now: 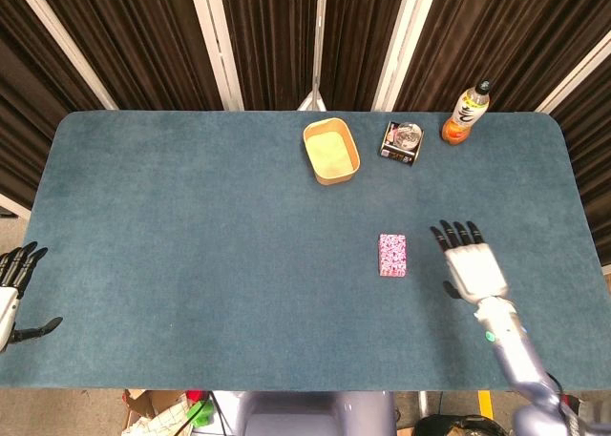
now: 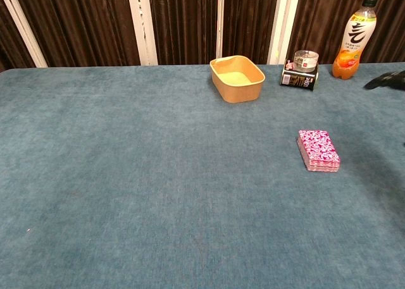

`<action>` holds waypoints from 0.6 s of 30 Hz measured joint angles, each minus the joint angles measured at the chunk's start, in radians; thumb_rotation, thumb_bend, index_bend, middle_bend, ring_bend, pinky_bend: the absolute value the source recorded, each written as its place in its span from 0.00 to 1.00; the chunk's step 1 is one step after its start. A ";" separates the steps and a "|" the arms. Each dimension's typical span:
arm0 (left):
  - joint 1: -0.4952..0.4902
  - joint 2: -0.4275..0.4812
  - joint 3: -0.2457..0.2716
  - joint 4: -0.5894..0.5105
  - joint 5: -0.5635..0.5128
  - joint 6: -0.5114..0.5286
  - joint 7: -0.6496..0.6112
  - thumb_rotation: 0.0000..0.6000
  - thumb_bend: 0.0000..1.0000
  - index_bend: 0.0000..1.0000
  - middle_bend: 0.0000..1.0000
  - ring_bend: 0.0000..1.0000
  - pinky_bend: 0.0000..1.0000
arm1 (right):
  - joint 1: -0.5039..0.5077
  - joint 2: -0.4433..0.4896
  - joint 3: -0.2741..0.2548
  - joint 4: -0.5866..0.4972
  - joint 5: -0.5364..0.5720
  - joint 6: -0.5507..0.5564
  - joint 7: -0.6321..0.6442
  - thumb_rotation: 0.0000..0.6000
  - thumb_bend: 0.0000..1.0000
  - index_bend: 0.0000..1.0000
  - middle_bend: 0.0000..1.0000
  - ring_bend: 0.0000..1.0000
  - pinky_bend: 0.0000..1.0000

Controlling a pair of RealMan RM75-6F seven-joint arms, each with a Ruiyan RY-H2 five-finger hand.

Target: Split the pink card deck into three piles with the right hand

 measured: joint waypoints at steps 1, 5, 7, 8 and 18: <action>-0.001 0.003 0.001 -0.002 -0.001 -0.003 -0.005 1.00 0.00 0.00 0.00 0.00 0.00 | 0.018 -0.011 0.004 -0.002 0.038 -0.007 -0.023 1.00 0.30 0.00 0.05 0.00 0.00; -0.004 0.010 0.002 -0.006 -0.001 -0.010 -0.021 1.00 0.00 0.00 0.00 0.00 0.00 | 0.104 -0.067 0.014 -0.005 0.194 -0.024 -0.121 1.00 0.30 0.00 0.04 0.00 0.00; -0.006 0.013 0.002 -0.007 -0.003 -0.012 -0.029 1.00 0.00 0.00 0.00 0.00 0.00 | 0.152 -0.105 0.015 -0.001 0.263 -0.026 -0.168 1.00 0.30 0.00 0.04 0.00 0.00; -0.006 0.014 0.001 -0.007 -0.004 -0.013 -0.032 1.00 0.00 0.00 0.00 0.00 0.00 | 0.172 -0.122 0.014 0.003 0.289 -0.025 -0.183 1.00 0.30 0.00 0.04 0.00 0.00; -0.006 0.013 -0.003 0.003 -0.002 -0.004 -0.047 1.00 0.00 0.00 0.00 0.00 0.00 | 0.286 -0.244 -0.016 0.094 0.424 0.003 -0.251 1.00 0.30 0.00 0.04 0.00 0.00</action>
